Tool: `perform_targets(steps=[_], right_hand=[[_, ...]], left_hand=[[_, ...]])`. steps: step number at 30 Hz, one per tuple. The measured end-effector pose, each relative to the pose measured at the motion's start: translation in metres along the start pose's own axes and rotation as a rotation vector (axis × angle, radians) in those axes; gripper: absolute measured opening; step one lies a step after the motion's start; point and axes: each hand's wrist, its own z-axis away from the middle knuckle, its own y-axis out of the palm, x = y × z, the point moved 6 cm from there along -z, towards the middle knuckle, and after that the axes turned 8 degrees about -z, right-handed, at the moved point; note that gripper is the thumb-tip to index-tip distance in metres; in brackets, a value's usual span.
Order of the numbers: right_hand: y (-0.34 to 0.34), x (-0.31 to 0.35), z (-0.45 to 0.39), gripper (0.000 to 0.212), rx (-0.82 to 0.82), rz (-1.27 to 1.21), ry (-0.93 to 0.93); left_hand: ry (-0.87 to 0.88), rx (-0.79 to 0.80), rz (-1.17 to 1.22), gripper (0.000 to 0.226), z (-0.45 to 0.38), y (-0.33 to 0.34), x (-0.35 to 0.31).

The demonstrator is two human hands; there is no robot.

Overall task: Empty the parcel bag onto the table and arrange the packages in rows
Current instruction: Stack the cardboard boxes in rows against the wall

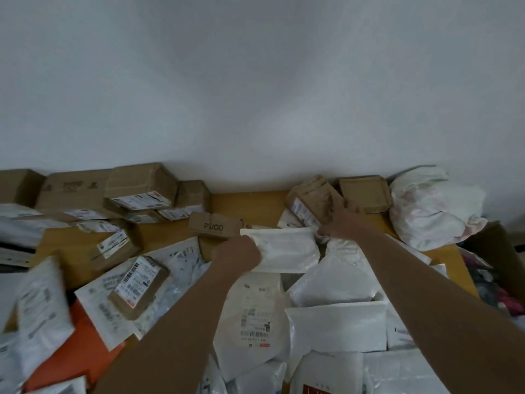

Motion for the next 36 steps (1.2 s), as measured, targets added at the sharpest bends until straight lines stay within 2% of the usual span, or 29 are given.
perform_targets(steps=[2,4,8,11,13,15,19,21,25,29,36], right_hand=[[-0.004,0.007,-0.001,0.116,-0.040,0.053,-0.032],[-0.012,0.025,0.003,0.113,-0.128,0.164,-0.152],[-0.016,0.081,0.015,0.109,-0.249,0.369,-0.442],[-0.003,0.125,0.017,0.104,-0.199,0.408,-0.538],[0.007,0.149,0.013,0.102,-0.168,0.374,-0.570],[0.020,0.167,0.005,0.099,-0.137,0.385,-0.577],[0.047,0.188,-0.011,0.097,-0.096,0.406,-0.551],[0.058,0.192,-0.017,0.095,-0.107,0.409,-0.549],[0.069,0.199,-0.021,0.075,-0.184,0.404,-0.512],[0.079,0.203,-0.021,0.063,-0.249,0.437,-0.460],[0.080,0.197,-0.022,0.070,-0.300,0.423,-0.430]], left_hand=[[0.041,0.007,-0.069,0.031,0.005,0.004,-0.001],[0.093,0.042,-0.119,0.031,0.006,0.012,-0.004],[0.094,0.019,-0.009,0.043,-0.003,0.019,0.006],[-0.007,-0.221,0.165,0.039,-0.003,0.001,0.024],[-0.041,-0.396,0.099,0.043,-0.003,-0.013,0.040],[-0.054,-0.409,0.089,0.054,-0.007,-0.012,0.060],[-0.001,-0.232,0.115,0.072,-0.025,0.007,0.081],[0.022,-0.205,0.104,0.072,-0.029,0.012,0.084],[0.037,-0.258,0.121,0.069,-0.028,0.011,0.084],[0.031,-0.246,0.109,0.066,-0.031,0.012,0.086],[0.047,-0.271,0.088,0.065,-0.036,0.020,0.083]])
